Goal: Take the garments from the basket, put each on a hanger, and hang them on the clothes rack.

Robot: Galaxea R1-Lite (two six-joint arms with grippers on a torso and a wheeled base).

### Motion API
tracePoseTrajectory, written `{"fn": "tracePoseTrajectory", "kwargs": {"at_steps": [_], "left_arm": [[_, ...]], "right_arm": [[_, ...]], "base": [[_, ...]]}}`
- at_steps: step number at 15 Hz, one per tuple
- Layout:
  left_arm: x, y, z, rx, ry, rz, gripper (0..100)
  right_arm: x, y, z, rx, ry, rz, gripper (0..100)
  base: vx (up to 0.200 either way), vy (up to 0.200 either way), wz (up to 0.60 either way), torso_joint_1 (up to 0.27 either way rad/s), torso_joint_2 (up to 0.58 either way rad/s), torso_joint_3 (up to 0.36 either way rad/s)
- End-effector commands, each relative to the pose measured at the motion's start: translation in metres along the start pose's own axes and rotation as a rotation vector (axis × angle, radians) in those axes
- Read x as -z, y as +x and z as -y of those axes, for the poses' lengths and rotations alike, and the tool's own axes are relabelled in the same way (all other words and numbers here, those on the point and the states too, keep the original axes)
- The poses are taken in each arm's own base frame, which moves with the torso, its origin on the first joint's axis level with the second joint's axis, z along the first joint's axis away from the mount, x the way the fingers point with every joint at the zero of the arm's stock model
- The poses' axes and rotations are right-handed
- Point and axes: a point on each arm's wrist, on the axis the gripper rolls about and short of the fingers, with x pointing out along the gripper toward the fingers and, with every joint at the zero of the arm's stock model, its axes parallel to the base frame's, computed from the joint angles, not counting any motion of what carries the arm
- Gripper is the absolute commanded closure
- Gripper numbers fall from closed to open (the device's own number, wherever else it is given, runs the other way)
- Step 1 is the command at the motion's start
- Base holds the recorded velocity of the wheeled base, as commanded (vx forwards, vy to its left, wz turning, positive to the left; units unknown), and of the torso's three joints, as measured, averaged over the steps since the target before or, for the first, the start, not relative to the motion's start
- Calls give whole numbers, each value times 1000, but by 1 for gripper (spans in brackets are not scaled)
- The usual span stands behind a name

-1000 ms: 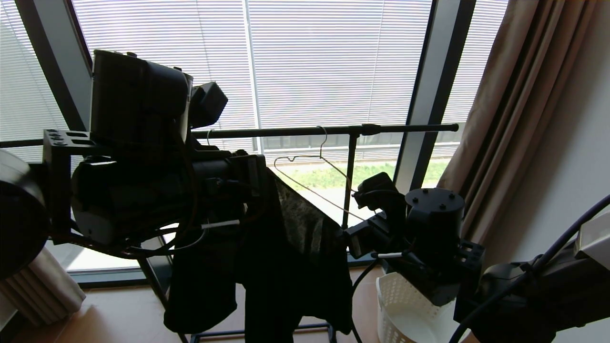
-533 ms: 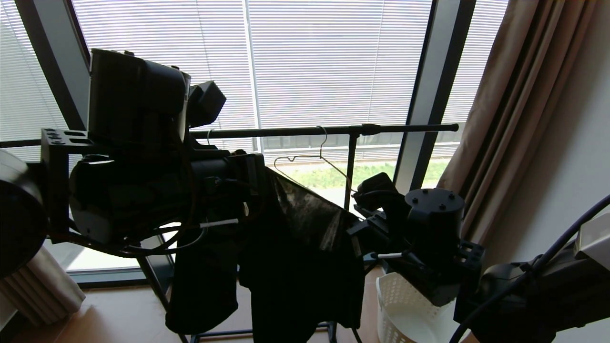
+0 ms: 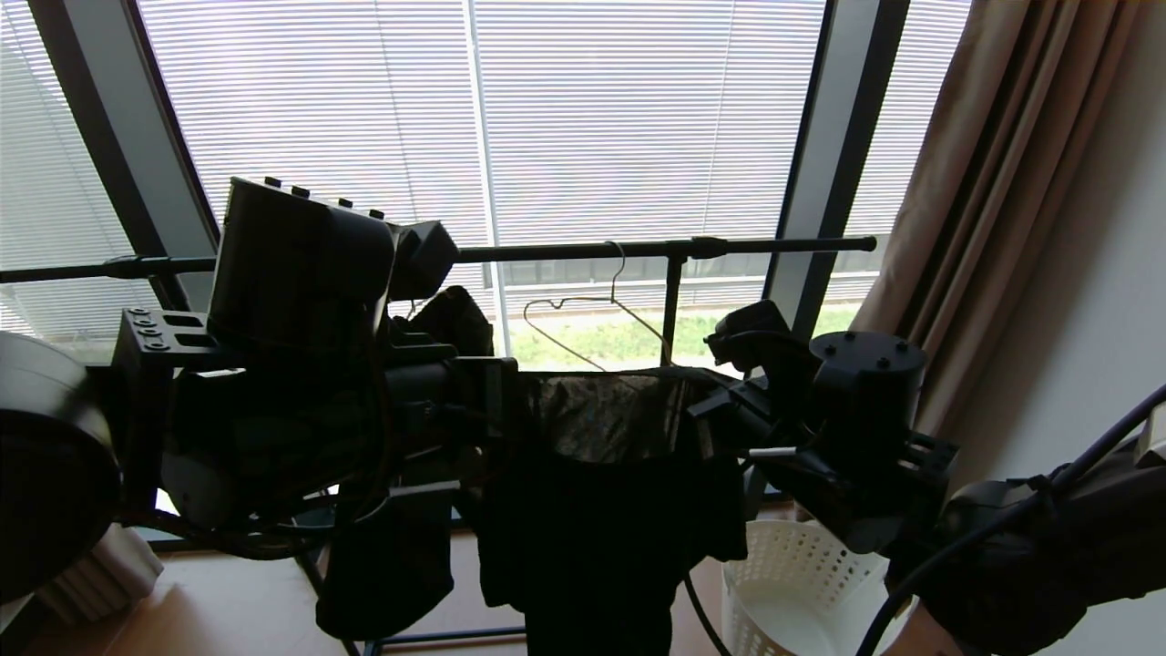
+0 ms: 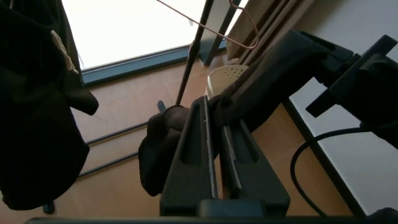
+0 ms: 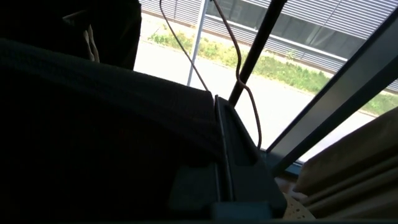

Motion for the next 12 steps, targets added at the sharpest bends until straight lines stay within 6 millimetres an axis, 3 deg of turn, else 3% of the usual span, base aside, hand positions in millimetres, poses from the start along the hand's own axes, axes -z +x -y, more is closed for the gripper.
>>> {"fn": "tracePoseTrajectory", "kwargs": {"at_steps": [1,5,10,12], "left_arm": [[4,2,0,0,17,-13,0],[17,4,-1,-5,79,-55,0],[32,23,-2,8,124,-81,0],[34,26,-2,8,146,-82,0]], "right_arm": [[-6,-2,7,17,10,18,100],[-16,0,22,62,25,49,100],[-43,-19,68,173,-16,110,100],[-45,-26,78,201,-63,102,100]], "base": [[0,0,0,0,0,0],[0,0,0,0,0,0],[0,0,0,0,0,0],[0,0,0,0,0,0]]}}
